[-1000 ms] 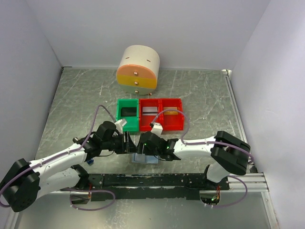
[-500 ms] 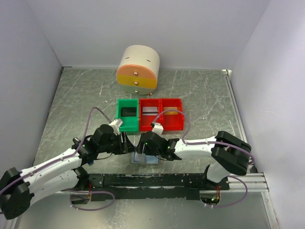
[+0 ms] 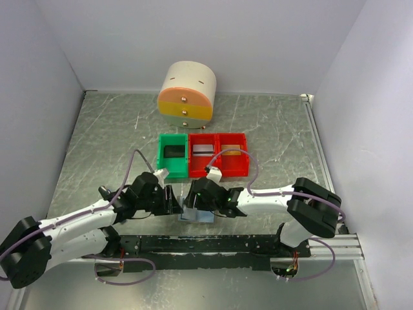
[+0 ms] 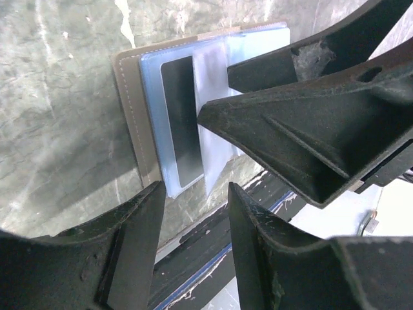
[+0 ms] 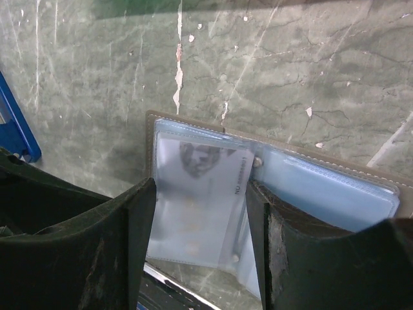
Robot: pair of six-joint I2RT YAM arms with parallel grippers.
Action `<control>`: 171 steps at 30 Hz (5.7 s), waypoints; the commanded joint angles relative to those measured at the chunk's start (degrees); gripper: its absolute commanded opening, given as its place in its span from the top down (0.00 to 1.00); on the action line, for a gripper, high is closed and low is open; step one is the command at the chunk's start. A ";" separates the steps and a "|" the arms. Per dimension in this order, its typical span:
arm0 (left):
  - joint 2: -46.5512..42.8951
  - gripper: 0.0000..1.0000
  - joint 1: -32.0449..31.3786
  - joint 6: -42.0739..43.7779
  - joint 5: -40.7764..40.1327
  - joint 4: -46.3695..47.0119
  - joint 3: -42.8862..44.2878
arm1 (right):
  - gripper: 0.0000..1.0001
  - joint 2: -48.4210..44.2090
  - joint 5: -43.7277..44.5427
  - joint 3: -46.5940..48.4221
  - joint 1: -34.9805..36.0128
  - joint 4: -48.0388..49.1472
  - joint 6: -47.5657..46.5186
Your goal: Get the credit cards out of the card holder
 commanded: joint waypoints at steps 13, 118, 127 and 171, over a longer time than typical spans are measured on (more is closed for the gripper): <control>7.18 0.49 -1.25 2.99 3.95 8.95 1.10 | 0.43 -0.66 -1.09 -1.20 -0.56 -0.73 0.21; 27.50 0.55 -13.04 0.59 -0.91 11.17 14.37 | 0.73 -13.24 -1.14 -10.66 -5.21 -9.53 4.72; 27.87 0.63 -13.04 0.33 -1.00 11.80 14.07 | 0.71 -14.82 -0.43 -9.65 -5.16 -10.35 3.56; 25.11 0.69 -9.65 -20.73 -1.35 36.27 1.38 | 0.74 -14.93 -1.25 -13.42 -5.20 -9.43 5.46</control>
